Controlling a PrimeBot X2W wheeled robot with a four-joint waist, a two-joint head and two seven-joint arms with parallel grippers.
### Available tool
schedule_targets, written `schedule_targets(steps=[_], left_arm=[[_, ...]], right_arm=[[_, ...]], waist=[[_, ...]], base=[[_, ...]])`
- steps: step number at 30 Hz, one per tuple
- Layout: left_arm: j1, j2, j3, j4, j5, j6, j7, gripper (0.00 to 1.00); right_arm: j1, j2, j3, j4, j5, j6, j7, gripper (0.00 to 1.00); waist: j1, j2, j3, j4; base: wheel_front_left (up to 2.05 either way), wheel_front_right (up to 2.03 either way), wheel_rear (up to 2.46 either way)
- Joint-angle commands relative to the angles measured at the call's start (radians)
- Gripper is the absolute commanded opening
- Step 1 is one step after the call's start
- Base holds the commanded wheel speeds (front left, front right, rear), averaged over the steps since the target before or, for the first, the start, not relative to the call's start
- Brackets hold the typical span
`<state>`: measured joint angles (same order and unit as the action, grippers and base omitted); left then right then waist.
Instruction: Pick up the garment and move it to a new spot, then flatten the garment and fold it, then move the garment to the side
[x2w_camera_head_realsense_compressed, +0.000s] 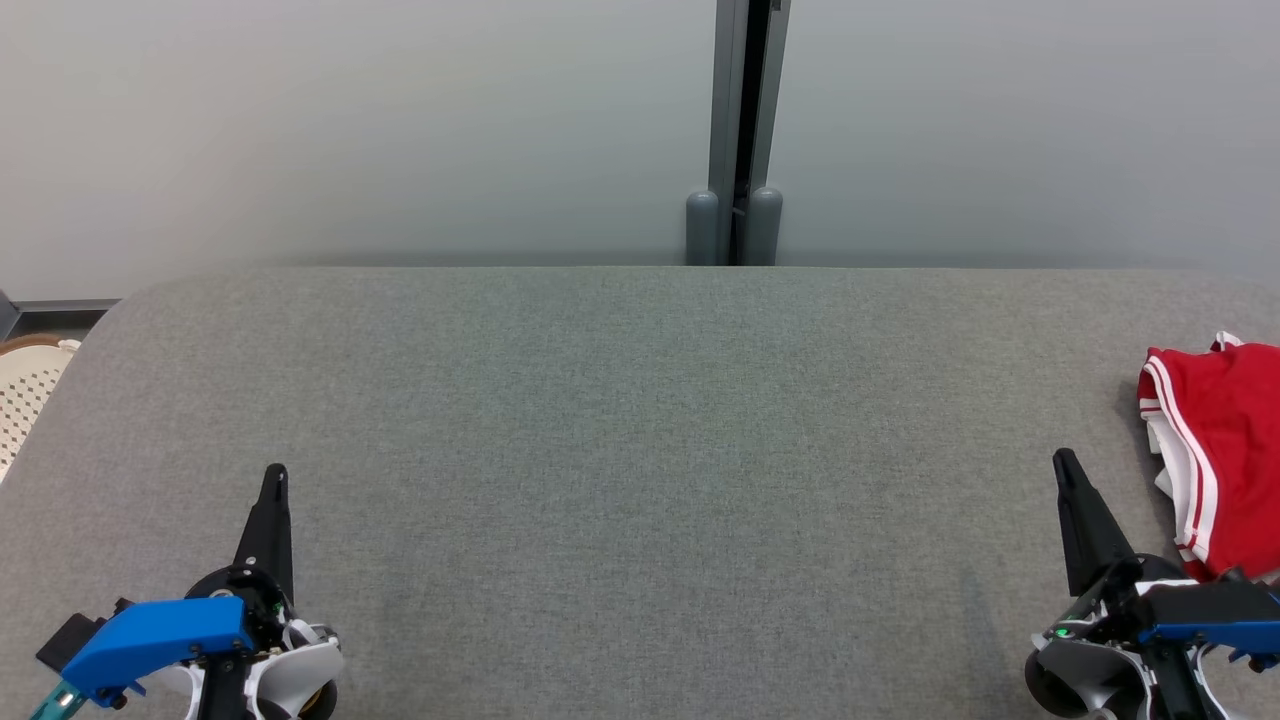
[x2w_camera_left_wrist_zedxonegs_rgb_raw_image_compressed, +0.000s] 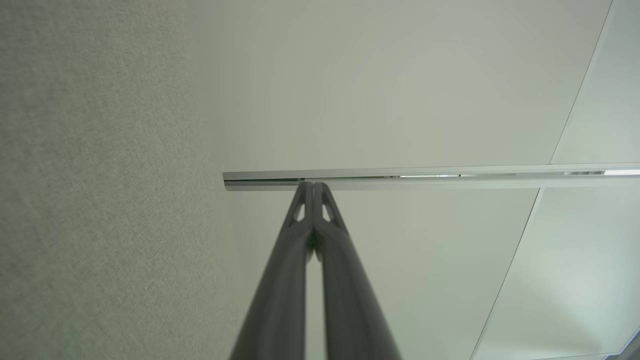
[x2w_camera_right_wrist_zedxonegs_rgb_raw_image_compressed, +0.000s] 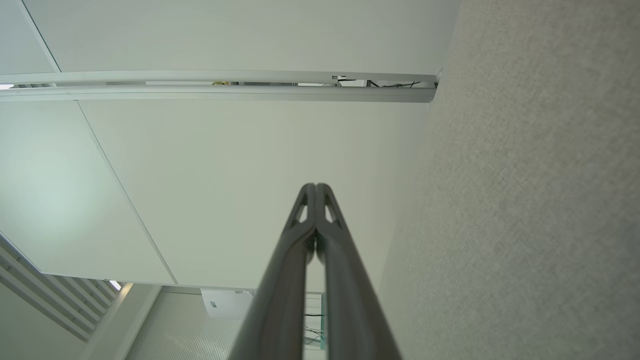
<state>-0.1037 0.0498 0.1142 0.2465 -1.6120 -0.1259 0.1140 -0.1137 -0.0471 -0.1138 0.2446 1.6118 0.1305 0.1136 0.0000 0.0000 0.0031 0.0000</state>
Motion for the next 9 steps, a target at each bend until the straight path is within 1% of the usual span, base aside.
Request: schedule_targets(steps=[1, 9], left_arm=[[-0.010, 0.001, 0.001, -0.005, -0.002, -0.009, 0.004, 0.00], [-0.010, 0.001, 0.001, -0.005, -0.002, -0.009, 0.003, 0.00]], right_arm=[[0.011, -0.006, -0.002, -0.004, 0.003, 0.000, 0.004, 0.00], [0.011, -0.006, -0.002, -0.004, 0.003, 0.000, 0.004, 0.00]], waist=[[0.0000, 0.0000, 0.000, 0.000], [0.0000, 0.0000, 0.000, 0.000]], base=[[0.00, 0.00, 0.00], [0.00, 0.00, 0.00]])
